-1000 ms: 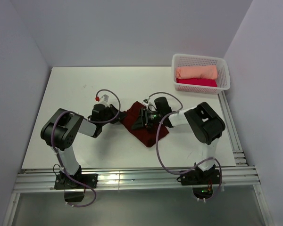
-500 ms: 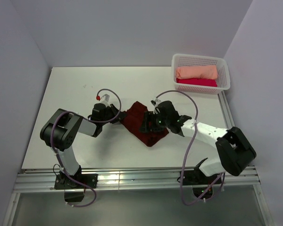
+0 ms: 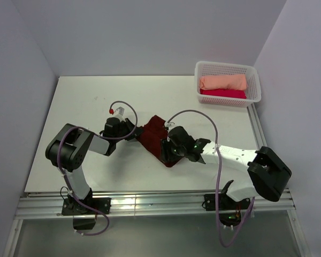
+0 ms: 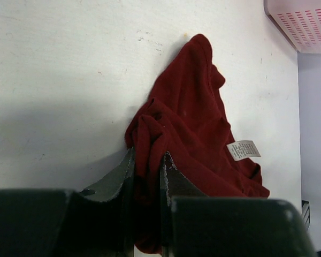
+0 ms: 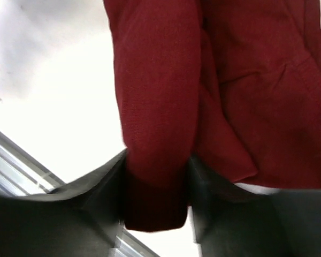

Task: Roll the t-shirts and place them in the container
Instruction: Roll the tshirt

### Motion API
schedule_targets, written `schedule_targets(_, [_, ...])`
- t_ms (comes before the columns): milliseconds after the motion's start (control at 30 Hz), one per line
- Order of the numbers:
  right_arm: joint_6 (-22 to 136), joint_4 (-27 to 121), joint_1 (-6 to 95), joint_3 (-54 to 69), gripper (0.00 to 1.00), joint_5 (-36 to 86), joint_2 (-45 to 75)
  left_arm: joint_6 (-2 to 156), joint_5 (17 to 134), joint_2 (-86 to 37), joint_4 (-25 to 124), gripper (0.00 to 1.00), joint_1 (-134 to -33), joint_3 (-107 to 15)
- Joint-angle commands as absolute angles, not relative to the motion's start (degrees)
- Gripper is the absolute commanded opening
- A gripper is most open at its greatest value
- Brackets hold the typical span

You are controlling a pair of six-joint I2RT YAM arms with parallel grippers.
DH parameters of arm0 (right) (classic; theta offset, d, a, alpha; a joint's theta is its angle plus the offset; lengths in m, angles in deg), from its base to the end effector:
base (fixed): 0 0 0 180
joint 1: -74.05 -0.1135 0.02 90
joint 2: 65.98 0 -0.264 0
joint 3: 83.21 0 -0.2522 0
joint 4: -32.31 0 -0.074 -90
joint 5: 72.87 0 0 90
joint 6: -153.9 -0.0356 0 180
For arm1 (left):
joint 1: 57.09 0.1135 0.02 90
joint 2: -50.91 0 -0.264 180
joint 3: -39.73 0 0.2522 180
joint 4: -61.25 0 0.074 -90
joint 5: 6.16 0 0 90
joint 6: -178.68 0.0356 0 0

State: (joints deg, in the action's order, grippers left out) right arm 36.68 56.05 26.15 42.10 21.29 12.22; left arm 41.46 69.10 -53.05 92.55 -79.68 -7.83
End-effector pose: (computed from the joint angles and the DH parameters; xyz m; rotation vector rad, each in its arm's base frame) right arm 0.1802 0.2033 0.1909 -0.4857 2.4631 0.6712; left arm 0.2933 -0.1318 0.1136 -0.2848 2.1309 -1.0069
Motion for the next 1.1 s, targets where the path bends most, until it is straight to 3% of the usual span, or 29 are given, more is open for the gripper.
schedule_targets(0, [35.87,54.25,25.18,43.73,0.47,19.67,12.69,43.86,69.51,-53.77,88.72,0.00,-79.59,-8.83])
schedule_targets(33, [34.47,53.47,25.27,44.35,0.37,20.81,12.60,43.95,69.78,-53.77,88.45,0.00,-79.59,-8.92])
schedule_targets(133, [30.61,48.90,25.71,48.12,0.24,26.06,11.55,44.47,69.52,-53.68,87.66,0.00,-79.41,-9.19])
schedule_targets(433, [20.50,32.11,32.03,60.26,0.00,44.45,12.68,45.35,67.05,-53.50,88.10,0.00,-77.04,-8.75])
schedule_targets(667, [12.14,17.63,37.83,66.49,0.00,57.19,21.20,45.79,66.35,-53.15,88.36,0.00,-76.60,-8.48])
schedule_targets(1000, [5.82,13.39,41.35,67.64,0.01,63.09,31.31,46.84,65.91,-53.50,87.92,0.00,-76.25,-9.45])
schedule_targets(1067, [2.92,6.23,42.58,69.57,0.02,65.46,33.68,47.11,65.65,-53.50,88.36,0.00,-76.07,-9.80])
